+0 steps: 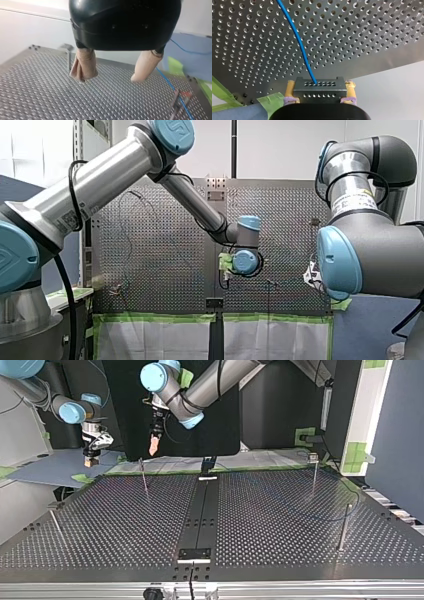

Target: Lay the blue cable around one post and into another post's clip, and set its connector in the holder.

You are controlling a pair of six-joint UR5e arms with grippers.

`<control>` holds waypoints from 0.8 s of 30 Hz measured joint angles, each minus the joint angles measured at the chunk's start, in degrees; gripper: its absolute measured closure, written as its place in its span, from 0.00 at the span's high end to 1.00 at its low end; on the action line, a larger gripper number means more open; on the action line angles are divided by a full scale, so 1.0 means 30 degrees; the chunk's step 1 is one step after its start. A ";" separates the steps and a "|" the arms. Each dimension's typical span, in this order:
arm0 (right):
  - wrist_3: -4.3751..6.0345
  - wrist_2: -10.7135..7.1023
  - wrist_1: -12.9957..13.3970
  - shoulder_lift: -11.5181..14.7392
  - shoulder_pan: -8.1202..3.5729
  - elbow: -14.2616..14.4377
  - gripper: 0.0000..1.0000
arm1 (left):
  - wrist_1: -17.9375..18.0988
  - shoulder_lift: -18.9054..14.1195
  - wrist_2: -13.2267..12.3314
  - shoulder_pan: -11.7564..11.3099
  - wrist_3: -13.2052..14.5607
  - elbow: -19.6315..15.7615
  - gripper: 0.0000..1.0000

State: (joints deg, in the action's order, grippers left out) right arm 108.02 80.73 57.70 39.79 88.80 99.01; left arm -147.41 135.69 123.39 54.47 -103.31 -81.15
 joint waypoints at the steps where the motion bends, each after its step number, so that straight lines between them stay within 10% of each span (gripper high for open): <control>1: 0.0028 -0.0003 -0.0009 -0.0001 0.0000 -0.0004 0.00 | -0.0015 -0.0157 0.0155 0.0105 -0.0154 -0.0158 1.00; 24: -0.0058 -0.0233 -0.0019 -0.0028 0.0030 -0.0005 0.00 | -0.0288 -0.4232 -0.1998 -0.3306 -0.2071 -0.4232 1.00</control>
State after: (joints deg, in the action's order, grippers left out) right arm 107.85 80.03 57.65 39.70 88.89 98.99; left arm -148.28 122.99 117.39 44.55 -109.52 -93.84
